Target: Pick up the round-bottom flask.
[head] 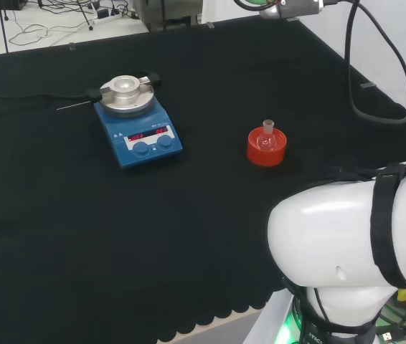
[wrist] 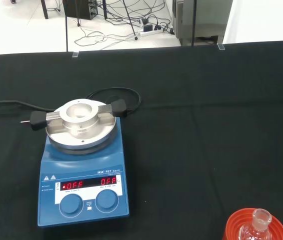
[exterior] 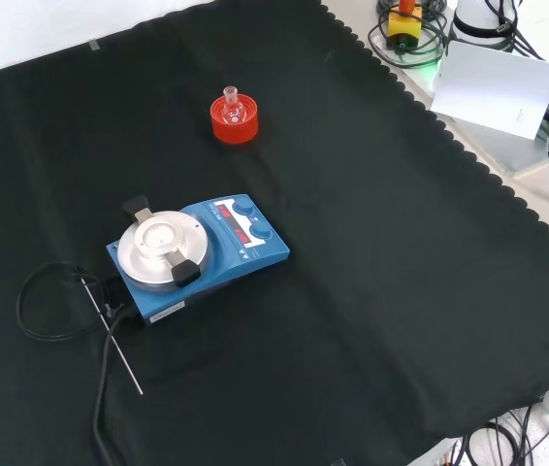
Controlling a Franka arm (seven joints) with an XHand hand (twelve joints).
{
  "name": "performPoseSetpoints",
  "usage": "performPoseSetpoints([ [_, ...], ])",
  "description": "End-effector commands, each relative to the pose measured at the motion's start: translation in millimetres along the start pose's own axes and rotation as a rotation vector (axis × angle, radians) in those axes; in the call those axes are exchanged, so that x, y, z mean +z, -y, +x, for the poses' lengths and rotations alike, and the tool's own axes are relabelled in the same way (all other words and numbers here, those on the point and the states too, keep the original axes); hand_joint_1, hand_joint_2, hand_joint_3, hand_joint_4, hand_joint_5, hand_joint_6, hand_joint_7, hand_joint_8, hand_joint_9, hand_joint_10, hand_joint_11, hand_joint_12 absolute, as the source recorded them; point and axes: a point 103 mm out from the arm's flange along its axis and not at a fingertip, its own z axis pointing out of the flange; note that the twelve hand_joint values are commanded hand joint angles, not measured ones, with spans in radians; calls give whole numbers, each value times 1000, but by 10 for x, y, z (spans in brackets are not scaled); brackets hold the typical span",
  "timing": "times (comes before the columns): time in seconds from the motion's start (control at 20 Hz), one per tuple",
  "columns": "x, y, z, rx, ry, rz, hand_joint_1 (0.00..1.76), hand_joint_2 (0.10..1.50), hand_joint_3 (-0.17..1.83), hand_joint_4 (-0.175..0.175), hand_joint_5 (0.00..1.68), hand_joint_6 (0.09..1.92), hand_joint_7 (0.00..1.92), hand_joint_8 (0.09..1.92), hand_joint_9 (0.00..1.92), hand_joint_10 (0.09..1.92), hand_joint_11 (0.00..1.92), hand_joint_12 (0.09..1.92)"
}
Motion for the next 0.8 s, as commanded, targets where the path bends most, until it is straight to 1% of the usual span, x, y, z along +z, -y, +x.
performPoseSetpoints([
  [0.05, 0, 1, -1, -1, 6, -9, 210, 1138, 542, -1, 267, 471, 54, 579, 168, 678, 8, 1297],
  [0.1, -1, 2, -2, 1, 7, -9, 195, 1181, 467, -1, 280, 437, 53, 575, 162, 682, 4, 1311],
  [0.2, 3, 6, -17, 8, -3, -4, 182, 1223, 392, -1, 294, 402, 52, 572, 158, 686, 0, 1322],
  [0.55, 51, 21, -238, 33, -22, -10, 178, 1241, 358, -2, 308, 388, 58, 572, 160, 688, 0, 1322],
  [0.75, 236, -21, -410, 58, -45, 11, 190, 1244, 335, -5, 329, 375, 76, 576, 170, 691, 0, 1328],
  [0.8, 295, -25, -463, 65, -51, 8, 193, 1245, 329, -6, 335, 371, 79, 576, 172, 691, 0, 1332],
])
